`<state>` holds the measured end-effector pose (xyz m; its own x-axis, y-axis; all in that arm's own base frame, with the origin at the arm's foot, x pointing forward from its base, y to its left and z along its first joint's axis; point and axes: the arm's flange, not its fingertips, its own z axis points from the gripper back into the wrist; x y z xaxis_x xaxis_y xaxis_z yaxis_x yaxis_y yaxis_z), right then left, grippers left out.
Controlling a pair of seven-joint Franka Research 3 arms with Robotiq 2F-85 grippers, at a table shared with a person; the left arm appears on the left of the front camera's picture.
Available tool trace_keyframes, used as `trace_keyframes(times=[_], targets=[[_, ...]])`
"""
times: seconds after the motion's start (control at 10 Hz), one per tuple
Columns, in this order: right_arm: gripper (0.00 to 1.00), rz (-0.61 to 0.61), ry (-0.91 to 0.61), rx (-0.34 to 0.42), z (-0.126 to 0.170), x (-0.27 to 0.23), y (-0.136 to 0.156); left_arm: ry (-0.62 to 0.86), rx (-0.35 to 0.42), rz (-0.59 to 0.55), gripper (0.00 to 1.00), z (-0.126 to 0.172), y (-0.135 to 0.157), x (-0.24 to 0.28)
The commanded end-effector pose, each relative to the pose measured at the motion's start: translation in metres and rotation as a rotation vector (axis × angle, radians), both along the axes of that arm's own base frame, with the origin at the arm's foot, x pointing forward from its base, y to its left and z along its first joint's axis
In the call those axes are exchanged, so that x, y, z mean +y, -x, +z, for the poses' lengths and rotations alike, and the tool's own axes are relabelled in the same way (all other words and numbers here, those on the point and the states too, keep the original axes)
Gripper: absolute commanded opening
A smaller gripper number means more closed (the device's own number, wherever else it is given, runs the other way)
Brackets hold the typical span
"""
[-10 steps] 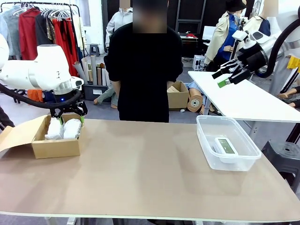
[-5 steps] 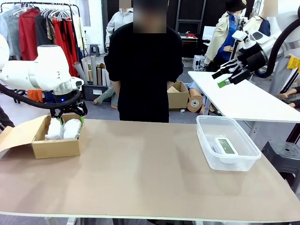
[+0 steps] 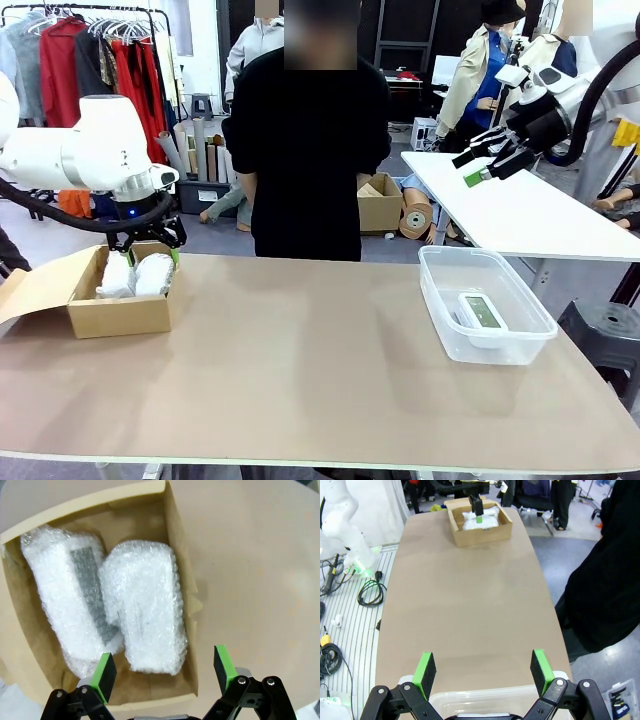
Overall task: Separate and place wrapped and unwrapped clocks.
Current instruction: If the picked Digital clock is wrapped, place it in the Package Box ; if not, place it in the Organizing box.
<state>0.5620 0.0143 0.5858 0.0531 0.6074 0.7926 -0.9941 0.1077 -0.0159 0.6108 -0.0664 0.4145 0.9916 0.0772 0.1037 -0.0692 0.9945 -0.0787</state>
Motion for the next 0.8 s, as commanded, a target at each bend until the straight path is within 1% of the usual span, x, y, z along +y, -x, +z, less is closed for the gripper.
trace_keyframes(times=[0.0,0.1,0.2,0.3,0.4,0.6,0.7], targets=[[1.00,0.002,0.007,-0.004,0.002,0.000,0.001,0.051,0.041,-0.074,1.00,0.016,0.007,-0.005],[1.00,0.002,0.007,-0.004,0.002,0.000,0.001,0.079,0.059,-0.111,1.00,0.031,0.009,-0.003],[1.00,0.002,0.007,-0.004,0.002,0.000,0.001,0.120,0.098,-0.176,1.00,0.043,0.012,-0.003],[1.00,0.002,0.007,-0.004,0.002,0.000,0.001,0.180,0.128,-0.226,1.00,0.051,0.019,-0.010],[1.00,0.002,0.007,-0.004,0.002,0.000,0.001,0.242,0.150,-0.283,1.00,0.063,0.019,-0.009],[1.00,0.002,0.007,-0.004,0.002,0.000,0.001,0.376,0.142,-0.416,1.00,0.082,0.022,-0.011],[1.00,0.002,0.007,-0.004,0.002,0.000,0.001,0.447,0.114,-0.500,1.00,0.090,0.021,-0.009]])
